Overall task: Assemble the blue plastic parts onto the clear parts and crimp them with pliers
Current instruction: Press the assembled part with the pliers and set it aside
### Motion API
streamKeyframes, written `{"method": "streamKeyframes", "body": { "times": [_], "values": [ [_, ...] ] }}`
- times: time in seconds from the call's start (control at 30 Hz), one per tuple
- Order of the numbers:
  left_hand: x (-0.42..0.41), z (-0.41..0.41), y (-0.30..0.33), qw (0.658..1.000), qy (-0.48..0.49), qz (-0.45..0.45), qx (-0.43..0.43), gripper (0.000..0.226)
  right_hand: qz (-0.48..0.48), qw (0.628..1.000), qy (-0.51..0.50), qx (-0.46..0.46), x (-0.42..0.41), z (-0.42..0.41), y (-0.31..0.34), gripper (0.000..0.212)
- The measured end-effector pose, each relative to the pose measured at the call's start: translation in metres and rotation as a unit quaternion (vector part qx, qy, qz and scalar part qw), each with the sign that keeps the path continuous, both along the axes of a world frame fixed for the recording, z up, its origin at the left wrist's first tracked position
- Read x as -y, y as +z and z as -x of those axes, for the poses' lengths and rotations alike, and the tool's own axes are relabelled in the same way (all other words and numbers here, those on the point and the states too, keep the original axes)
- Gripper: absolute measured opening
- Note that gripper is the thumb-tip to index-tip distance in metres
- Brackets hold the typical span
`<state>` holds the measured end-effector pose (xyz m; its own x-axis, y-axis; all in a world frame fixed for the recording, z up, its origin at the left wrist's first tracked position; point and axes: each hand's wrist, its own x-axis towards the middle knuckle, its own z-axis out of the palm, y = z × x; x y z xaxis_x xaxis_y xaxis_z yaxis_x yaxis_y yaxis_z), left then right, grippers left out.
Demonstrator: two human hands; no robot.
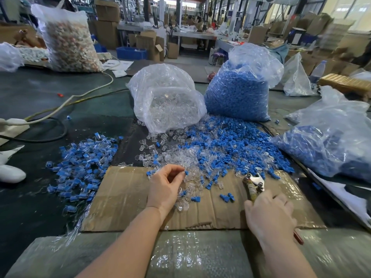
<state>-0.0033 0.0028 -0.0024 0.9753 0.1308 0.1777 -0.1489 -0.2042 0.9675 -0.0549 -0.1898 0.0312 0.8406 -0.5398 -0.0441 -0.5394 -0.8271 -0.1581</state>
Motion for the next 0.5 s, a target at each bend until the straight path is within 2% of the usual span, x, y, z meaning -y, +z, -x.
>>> {"method": "streamKeyframes", "body": {
  "times": [0.13, 0.2, 0.27, 0.3, 0.37, 0.5],
  "values": [
    [-0.001, -0.001, 0.002, 1.0, 0.003, 0.017, -0.009, 0.019, -0.022, 0.994, 0.095, 0.043, 0.001, -0.006, 0.004, 0.028],
    [-0.001, -0.003, 0.003, 0.999, 0.009, 0.031, -0.017, 0.017, -0.141, 0.97, 0.167, 0.102, -0.005, -0.008, 0.011, 0.015],
    [-0.001, -0.005, 0.005, 0.998, 0.009, 0.053, -0.031, 0.016, -0.304, 0.922, 0.207, 0.12, -0.014, -0.01, 0.024, 0.013],
    [-0.001, -0.006, 0.007, 0.997, 0.007, 0.062, -0.039, 0.016, -0.373, 0.897, 0.213, 0.104, -0.019, -0.011, 0.03, 0.013],
    [-0.002, -0.009, 0.01, 0.996, 0.008, 0.072, -0.054, 0.014, -0.447, 0.867, 0.217, 0.045, -0.025, -0.013, 0.038, 0.01],
    [-0.005, -0.013, 0.015, 0.993, 0.019, 0.089, -0.08, 0.013, -0.487, 0.845, 0.216, -0.052, -0.036, -0.019, 0.047, 0.005]
  ]
}}
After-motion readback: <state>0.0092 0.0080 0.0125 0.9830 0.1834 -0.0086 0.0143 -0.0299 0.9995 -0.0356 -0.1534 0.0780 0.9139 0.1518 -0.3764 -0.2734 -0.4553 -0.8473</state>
